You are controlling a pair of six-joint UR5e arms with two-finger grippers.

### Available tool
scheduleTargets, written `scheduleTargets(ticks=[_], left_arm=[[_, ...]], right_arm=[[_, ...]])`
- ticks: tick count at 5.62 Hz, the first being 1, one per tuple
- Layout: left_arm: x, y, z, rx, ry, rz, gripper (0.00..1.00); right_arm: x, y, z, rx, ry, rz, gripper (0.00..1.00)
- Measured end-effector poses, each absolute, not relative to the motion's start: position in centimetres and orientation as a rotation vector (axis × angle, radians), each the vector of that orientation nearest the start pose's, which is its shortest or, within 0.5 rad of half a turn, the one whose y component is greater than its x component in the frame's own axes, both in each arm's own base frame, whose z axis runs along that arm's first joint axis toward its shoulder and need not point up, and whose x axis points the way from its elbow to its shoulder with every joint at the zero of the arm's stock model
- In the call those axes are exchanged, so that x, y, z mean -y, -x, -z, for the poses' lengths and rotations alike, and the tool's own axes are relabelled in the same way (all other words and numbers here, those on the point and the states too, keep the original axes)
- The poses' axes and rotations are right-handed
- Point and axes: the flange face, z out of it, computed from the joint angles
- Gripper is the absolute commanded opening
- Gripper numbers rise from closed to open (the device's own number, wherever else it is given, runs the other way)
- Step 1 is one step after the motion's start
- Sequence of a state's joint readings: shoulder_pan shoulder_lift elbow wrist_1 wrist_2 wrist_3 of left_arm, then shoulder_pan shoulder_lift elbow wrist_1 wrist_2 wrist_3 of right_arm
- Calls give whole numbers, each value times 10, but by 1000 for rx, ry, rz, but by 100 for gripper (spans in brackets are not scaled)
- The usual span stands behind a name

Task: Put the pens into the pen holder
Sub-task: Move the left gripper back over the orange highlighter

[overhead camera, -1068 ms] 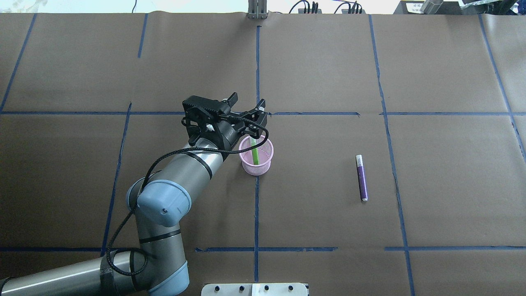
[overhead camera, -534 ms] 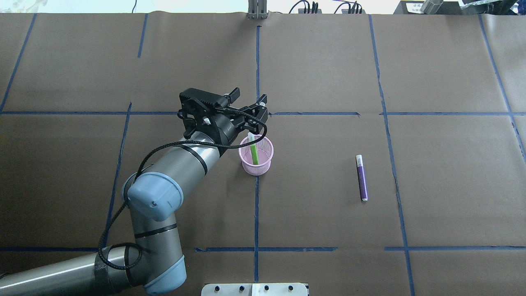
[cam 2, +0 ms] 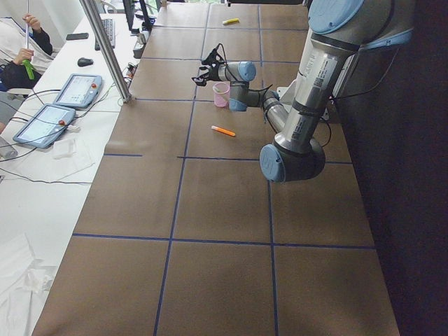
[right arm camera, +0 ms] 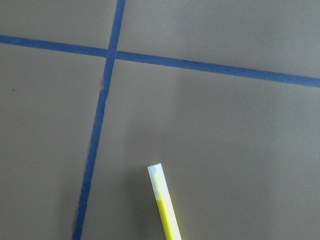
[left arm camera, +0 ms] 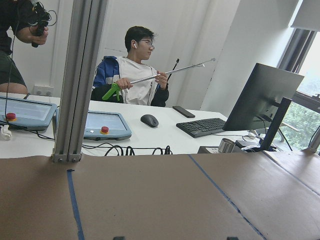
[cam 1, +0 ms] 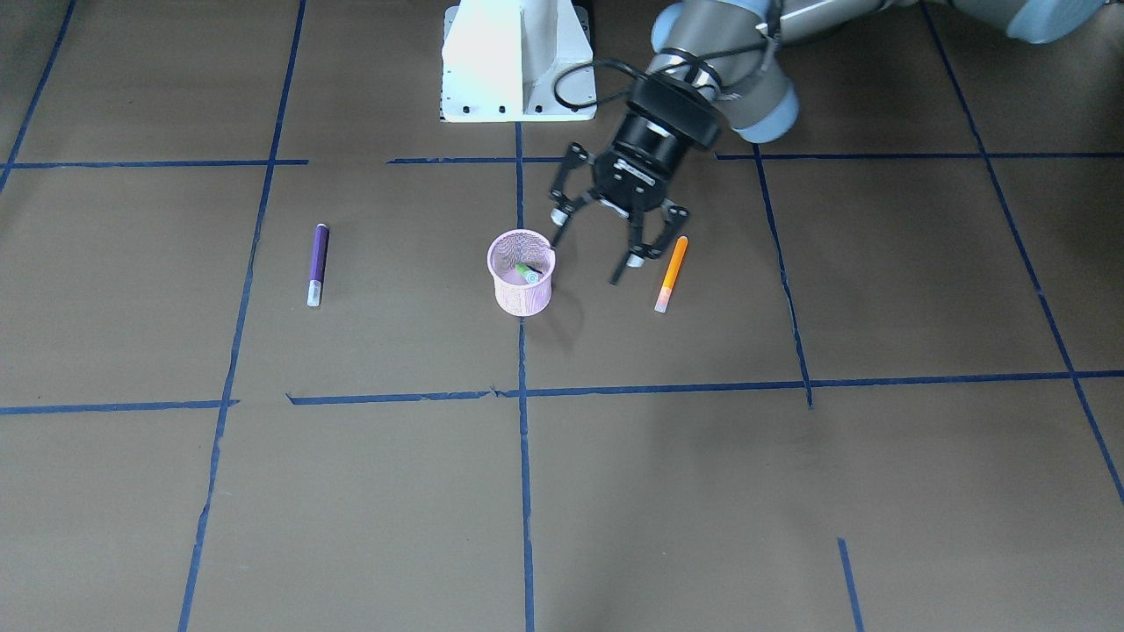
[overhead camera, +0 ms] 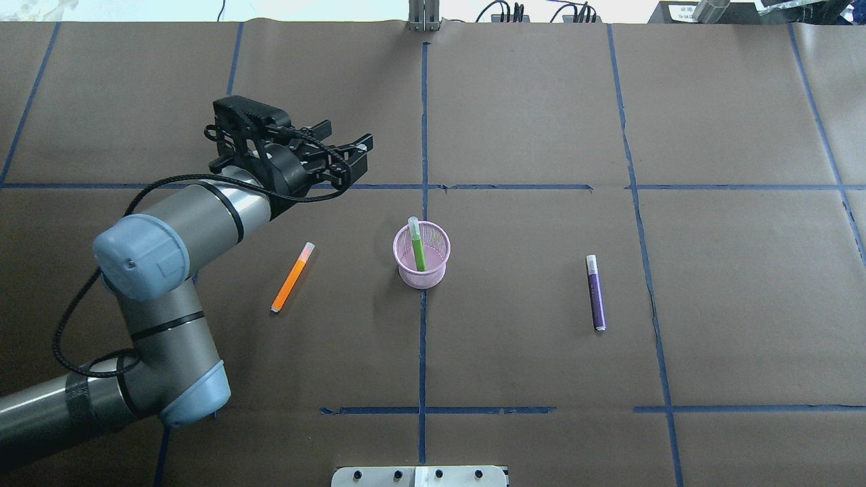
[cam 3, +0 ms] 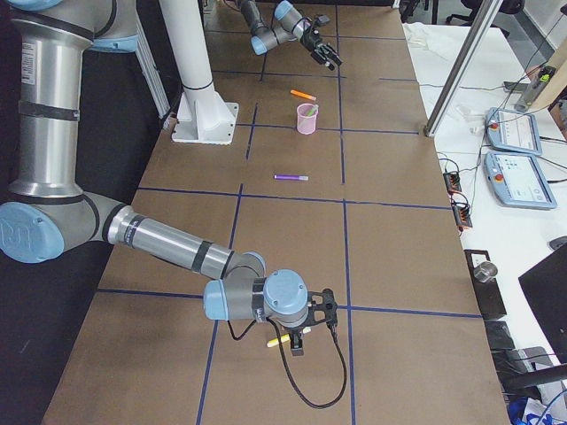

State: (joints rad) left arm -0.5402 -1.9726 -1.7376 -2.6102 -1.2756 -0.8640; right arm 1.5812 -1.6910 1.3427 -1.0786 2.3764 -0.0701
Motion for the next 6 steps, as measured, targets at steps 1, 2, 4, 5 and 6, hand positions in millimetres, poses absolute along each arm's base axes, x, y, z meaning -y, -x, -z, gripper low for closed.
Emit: scheduleTargets(ticks=[1,2,4,5,6], left_arm=[[444,-409,-273,-1132,-1059,74,75],[439,-406,-300,-1126,-965,44,76],[424,-399,-292,-1088,-752,49,76],[415,-391,-274,-1035,-684,55,76],[410,-387,-268,-1011,-649,49,76]], right_arm=[[435,-51,-785,793,-158,150,100],[437,-39,-793,793,-138,170,100],[438,-24,-803,785,-108,197,100],[443,-14,-806,767,-98,218,100],[455,-4,-806,749,-95,241,99]])
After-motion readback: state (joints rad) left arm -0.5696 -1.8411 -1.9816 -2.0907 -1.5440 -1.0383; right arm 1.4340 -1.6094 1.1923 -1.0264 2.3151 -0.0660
